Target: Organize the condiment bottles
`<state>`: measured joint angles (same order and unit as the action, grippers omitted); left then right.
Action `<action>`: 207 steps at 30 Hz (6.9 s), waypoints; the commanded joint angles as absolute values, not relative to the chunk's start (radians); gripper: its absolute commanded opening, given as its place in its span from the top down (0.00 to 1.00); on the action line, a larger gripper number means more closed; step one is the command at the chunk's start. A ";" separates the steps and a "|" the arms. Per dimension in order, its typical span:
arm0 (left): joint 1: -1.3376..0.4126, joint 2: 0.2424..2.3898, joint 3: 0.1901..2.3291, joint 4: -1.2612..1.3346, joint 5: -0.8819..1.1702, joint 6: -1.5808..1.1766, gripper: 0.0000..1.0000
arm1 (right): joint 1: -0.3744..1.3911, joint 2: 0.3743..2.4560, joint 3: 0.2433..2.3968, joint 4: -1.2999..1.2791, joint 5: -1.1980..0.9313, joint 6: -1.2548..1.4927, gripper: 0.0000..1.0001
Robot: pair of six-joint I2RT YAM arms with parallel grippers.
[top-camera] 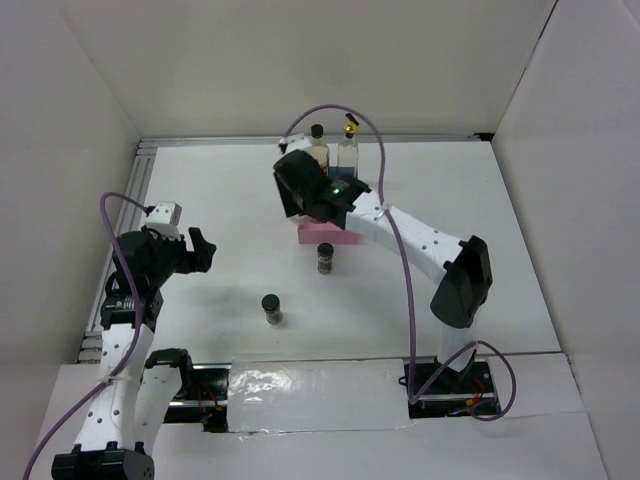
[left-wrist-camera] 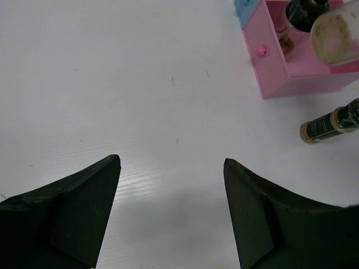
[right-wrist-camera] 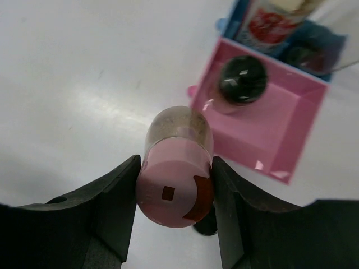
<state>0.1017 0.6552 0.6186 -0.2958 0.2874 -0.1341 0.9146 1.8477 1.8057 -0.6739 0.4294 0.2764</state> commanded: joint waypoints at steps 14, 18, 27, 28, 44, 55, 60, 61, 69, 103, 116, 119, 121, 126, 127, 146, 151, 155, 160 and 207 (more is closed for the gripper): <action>0.106 0.673 0.601 -0.229 0.328 -0.126 0.14 | 0.759 1.882 1.827 -0.664 0.437 0.293 1.00; 0.106 0.672 0.598 -0.226 0.318 -0.120 0.14 | 0.747 1.925 1.847 -0.686 0.417 0.296 1.00; 0.106 0.675 0.586 -0.219 0.324 -0.126 0.14 | 0.716 1.974 1.838 -0.638 0.368 0.299 1.00; 0.106 0.676 0.587 -0.218 0.327 -0.126 0.14 | 0.715 1.986 1.841 -0.638 0.364 0.299 1.00; 0.106 0.670 0.572 -0.209 0.319 -0.120 0.13 | 0.687 2.111 1.850 -0.630 0.307 0.328 0.88; 0.107 0.669 0.574 -0.212 0.319 -0.120 0.13 | 0.692 2.091 1.855 -0.660 0.290 0.321 0.07; 0.106 0.673 0.578 -0.209 0.330 -0.120 0.13 | 0.701 2.036 1.858 -0.693 0.301 0.310 0.00; 0.106 0.673 0.578 -0.209 0.330 -0.118 0.13 | 0.704 2.007 1.855 -0.709 0.305 0.308 0.00; 0.107 0.675 0.584 -0.213 0.328 -0.115 0.13 | 0.808 1.787 1.675 -0.742 0.382 0.353 0.00; 0.103 0.670 0.577 -0.219 0.334 -0.127 0.13 | 0.848 1.812 1.453 -0.667 0.350 0.420 0.91; 0.103 0.686 0.575 -0.202 0.330 -0.118 0.13 | 0.666 1.718 1.747 -0.842 0.270 0.258 1.00; 0.103 0.687 0.578 -0.207 0.330 -0.117 0.13 | 0.600 1.741 1.761 -0.808 0.238 0.253 1.00; 0.103 0.687 0.578 -0.206 0.327 -0.117 0.13 | 0.578 1.767 1.776 -0.770 0.232 0.229 1.00; 0.103 0.692 0.584 -0.209 0.324 -0.114 0.13 | 0.574 1.842 1.831 -0.706 0.274 0.186 1.00; 0.103 0.690 0.584 -0.209 0.324 -0.114 0.13 | 0.572 1.867 1.838 -0.697 0.287 0.183 1.00; 0.106 0.699 0.581 -0.210 0.318 -0.114 0.13 | 0.515 2.108 1.888 -0.621 0.285 0.204 1.00; 0.106 0.704 0.581 -0.203 0.316 -0.110 0.13 | 0.506 2.138 1.882 -0.612 0.255 0.212 0.99; 0.104 0.707 0.583 -0.198 0.314 -0.107 0.13 | 0.502 2.158 1.887 -0.612 0.229 0.219 0.91; 0.106 0.712 0.583 -0.195 0.314 -0.103 0.13 | 0.502 2.152 1.882 -0.617 0.232 0.221 0.67; 0.106 0.706 0.584 -0.187 0.324 -0.104 0.13 | 0.665 1.754 1.773 -0.658 0.423 0.200 0.01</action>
